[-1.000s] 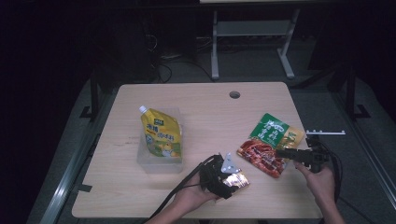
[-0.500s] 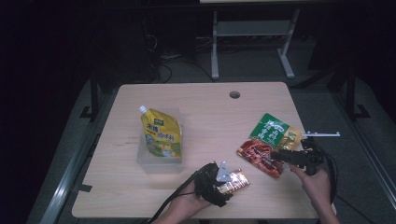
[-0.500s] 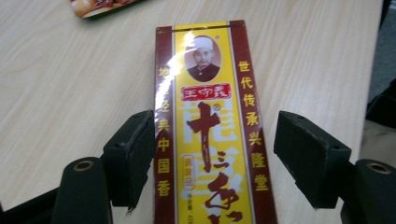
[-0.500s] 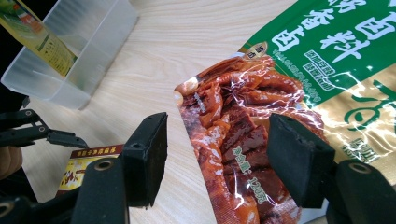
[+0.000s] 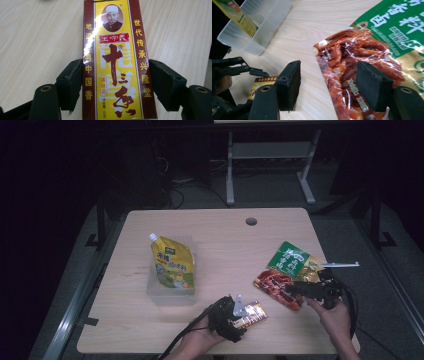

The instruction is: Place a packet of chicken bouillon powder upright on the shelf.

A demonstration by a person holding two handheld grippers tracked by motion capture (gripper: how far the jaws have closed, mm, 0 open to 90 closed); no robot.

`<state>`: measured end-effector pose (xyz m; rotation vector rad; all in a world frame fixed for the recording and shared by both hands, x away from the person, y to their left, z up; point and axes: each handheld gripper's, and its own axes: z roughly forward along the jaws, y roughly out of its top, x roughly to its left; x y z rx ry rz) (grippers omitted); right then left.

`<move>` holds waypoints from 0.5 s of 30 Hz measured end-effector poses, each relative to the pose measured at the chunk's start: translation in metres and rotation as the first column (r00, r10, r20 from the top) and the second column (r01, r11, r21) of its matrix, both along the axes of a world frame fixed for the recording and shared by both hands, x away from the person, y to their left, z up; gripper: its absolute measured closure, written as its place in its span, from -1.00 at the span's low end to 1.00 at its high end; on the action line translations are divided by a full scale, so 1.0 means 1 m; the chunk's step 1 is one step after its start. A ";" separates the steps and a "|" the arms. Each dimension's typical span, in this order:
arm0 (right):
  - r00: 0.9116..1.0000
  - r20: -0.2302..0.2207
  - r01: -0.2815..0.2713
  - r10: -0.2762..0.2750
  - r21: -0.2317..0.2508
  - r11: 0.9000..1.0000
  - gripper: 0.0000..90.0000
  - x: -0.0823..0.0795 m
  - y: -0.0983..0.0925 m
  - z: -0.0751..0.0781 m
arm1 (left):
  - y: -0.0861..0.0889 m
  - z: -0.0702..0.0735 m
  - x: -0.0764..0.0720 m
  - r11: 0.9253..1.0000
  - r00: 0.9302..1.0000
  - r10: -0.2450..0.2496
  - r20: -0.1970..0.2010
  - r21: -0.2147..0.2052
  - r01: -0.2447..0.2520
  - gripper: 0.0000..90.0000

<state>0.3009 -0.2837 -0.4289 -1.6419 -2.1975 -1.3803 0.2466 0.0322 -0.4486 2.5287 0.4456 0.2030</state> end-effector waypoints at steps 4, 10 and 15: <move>1.000 0.004 -0.018 0.018 -0.002 1.000 -0.22 -0.001 0.006 0.001 | 0.000 0.001 0.000 1.000 1.000 0.007 -0.007 -0.001 -0.007 -0.30; 0.999 0.007 -0.041 0.041 0.001 0.999 -0.24 -0.003 0.013 0.002 | 0.000 0.001 -0.001 1.000 1.000 0.006 0.013 -0.004 -0.006 -0.28; 0.998 -0.002 -0.068 0.068 0.015 0.998 -0.30 -0.004 0.021 0.002 | 0.003 0.006 0.002 0.997 0.998 0.050 0.043 -0.060 -0.047 -0.28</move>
